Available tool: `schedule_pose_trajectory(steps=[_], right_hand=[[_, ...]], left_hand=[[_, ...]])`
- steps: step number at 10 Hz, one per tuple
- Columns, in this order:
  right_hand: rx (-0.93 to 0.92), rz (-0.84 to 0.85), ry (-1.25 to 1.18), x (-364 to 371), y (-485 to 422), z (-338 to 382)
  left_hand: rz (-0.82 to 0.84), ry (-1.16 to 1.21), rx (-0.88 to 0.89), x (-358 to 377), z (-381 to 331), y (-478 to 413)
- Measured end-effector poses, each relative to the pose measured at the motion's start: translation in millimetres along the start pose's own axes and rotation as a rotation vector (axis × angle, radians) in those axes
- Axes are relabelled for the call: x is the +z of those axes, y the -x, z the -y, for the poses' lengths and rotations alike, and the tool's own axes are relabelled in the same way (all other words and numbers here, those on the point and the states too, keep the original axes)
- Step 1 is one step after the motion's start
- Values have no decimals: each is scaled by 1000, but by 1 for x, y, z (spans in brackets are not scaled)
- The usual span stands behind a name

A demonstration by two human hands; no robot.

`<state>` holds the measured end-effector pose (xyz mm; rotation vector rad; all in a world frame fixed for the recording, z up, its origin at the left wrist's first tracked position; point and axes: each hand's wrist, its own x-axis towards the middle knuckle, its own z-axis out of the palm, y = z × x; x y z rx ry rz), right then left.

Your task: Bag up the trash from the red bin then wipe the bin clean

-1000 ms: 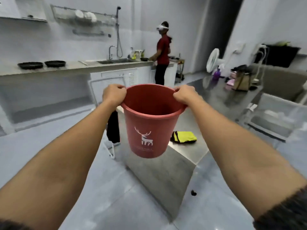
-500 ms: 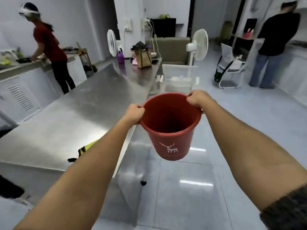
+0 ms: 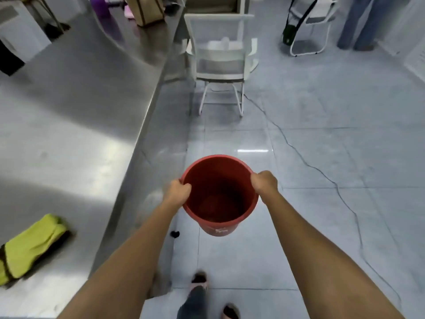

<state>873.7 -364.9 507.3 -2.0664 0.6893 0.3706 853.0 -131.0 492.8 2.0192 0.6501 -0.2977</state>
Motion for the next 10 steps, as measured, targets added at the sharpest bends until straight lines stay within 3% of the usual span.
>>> schedule_pose_trajectory(steps=[2,4,5,7,8,10], right_hand=[[114,120,-236,103,-122,-67],[82,205,-224,218,-239,-151],[30,199,-182,258,-281,-187],[-44,232,-146,302,-320,-236],[-51,216,-182,312,-327,-248],[-52,130,127,294,-306,-217]], left_hand=[[-29,30,-101,78,75,-134],[-19,-11,-95,159,181,-258],[35,16,-178,194,224,-302],[181,149,-321,223,289,-338],[141,139,-247,229,303,-339],[64,-292,-92,217,262,-309]])
